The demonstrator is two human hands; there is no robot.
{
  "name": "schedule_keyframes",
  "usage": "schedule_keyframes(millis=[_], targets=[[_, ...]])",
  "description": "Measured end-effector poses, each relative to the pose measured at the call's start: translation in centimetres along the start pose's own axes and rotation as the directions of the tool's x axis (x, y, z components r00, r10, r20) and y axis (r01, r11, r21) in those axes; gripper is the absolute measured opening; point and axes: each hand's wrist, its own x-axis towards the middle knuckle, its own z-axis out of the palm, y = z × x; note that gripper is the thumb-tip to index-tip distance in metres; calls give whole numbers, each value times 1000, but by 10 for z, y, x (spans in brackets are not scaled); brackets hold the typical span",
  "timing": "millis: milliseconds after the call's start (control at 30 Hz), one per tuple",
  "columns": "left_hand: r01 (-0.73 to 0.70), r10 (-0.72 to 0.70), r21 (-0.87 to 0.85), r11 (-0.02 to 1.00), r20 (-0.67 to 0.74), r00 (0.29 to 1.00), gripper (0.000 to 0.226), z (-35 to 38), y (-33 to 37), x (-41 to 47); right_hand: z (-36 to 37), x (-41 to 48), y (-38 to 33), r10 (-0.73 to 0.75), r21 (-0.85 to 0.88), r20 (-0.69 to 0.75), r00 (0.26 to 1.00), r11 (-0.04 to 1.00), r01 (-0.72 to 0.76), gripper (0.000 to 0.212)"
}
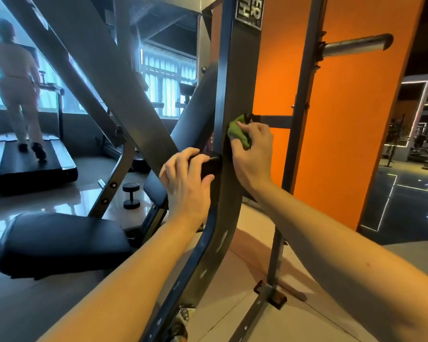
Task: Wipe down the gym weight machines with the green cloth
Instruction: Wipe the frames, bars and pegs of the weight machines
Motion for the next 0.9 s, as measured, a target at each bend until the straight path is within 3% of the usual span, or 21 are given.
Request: schedule_keyframes(millis=[67, 200, 333, 433, 533, 600, 767, 900], targets=[[42, -43, -4, 999, -49, 998, 42, 1, -5, -11, 2, -22, 14, -5, 9, 3, 1000, 1000, 5, 18], [129, -136, -85, 988, -86, 987, 46, 6, -9, -33, 8, -95, 45, 60, 12, 28, 998, 998, -60, 33], [234, -268, -230, 945, -130, 954, 50, 10, -4, -61, 9, -171, 61, 158, -39, 192, 969, 987, -153, 36], [395, -428, -398, 828, 7, 904, 46, 10, 4, -88, -2, -164, 57, 197, -70, 280, 940, 980, -184, 38], [516, -450, -297, 803, 265, 853, 37, 18, -5, -116, -6, -106, 39, 204, -42, 170, 964, 979, -200, 42], [531, -425, -219, 818, 392, 816, 26, 20, -17, -129, -3, -79, 28, 208, 2, 89, 974, 978, -209, 31], [522, -400, -111, 846, 515, 758, 20, 12, -46, -146, 9, -123, 51, 111, -59, 48, 993, 992, -108, 20], [477, -340, -139, 868, 533, 775, 22, 7, -53, -151, 18, -207, 68, 276, -25, 86, 957, 961, -275, 28]])
